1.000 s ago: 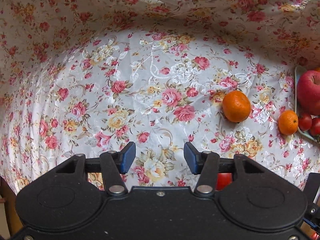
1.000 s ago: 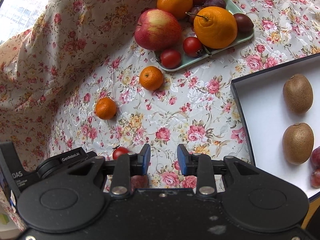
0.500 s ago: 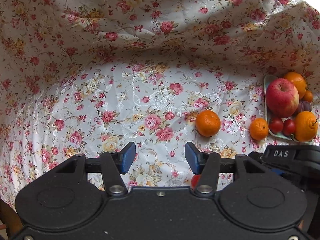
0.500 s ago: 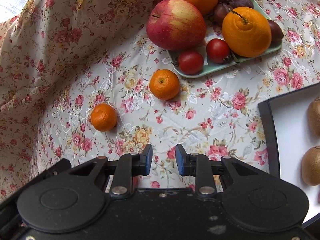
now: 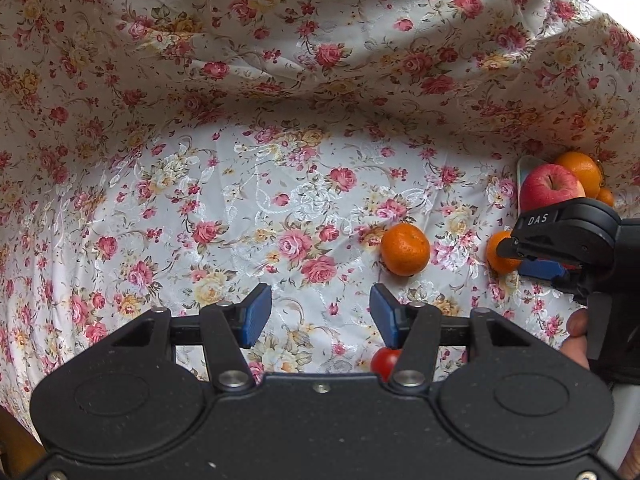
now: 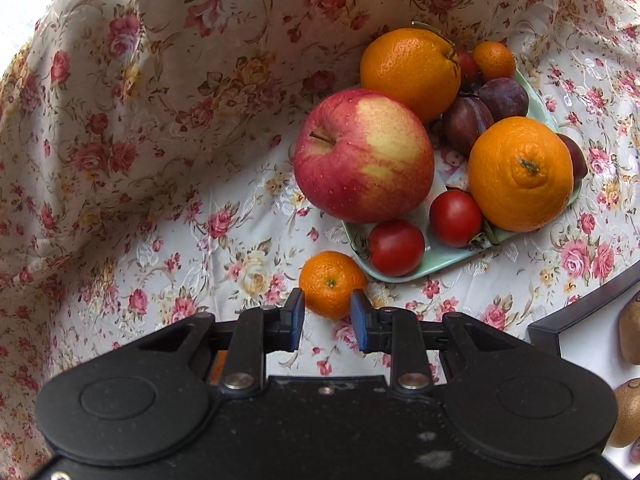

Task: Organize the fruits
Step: 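Move the right tool to an orange mandarin and close on it while the left tool hovers near a tomato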

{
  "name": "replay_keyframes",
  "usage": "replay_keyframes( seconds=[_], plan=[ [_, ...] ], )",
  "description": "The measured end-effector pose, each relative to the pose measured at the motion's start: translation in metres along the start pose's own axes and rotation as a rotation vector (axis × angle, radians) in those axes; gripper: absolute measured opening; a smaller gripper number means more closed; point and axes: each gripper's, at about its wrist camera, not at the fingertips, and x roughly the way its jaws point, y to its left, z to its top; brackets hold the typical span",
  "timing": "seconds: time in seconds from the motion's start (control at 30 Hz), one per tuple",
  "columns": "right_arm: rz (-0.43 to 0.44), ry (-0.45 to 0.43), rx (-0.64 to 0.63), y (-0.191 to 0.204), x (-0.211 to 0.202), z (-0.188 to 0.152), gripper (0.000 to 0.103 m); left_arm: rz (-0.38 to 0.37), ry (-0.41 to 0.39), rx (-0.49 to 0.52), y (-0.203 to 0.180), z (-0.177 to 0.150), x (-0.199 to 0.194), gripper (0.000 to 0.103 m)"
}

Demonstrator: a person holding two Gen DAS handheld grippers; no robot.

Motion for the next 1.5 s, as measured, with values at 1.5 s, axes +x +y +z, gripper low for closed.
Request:
replay_keyframes(
  seconds=[1.5],
  plan=[
    [0.091, -0.004, -0.018, -0.011, -0.014, -0.024, 0.029, -0.025, 0.028, -0.033, 0.004, 0.001, 0.007, 0.059]
  ],
)
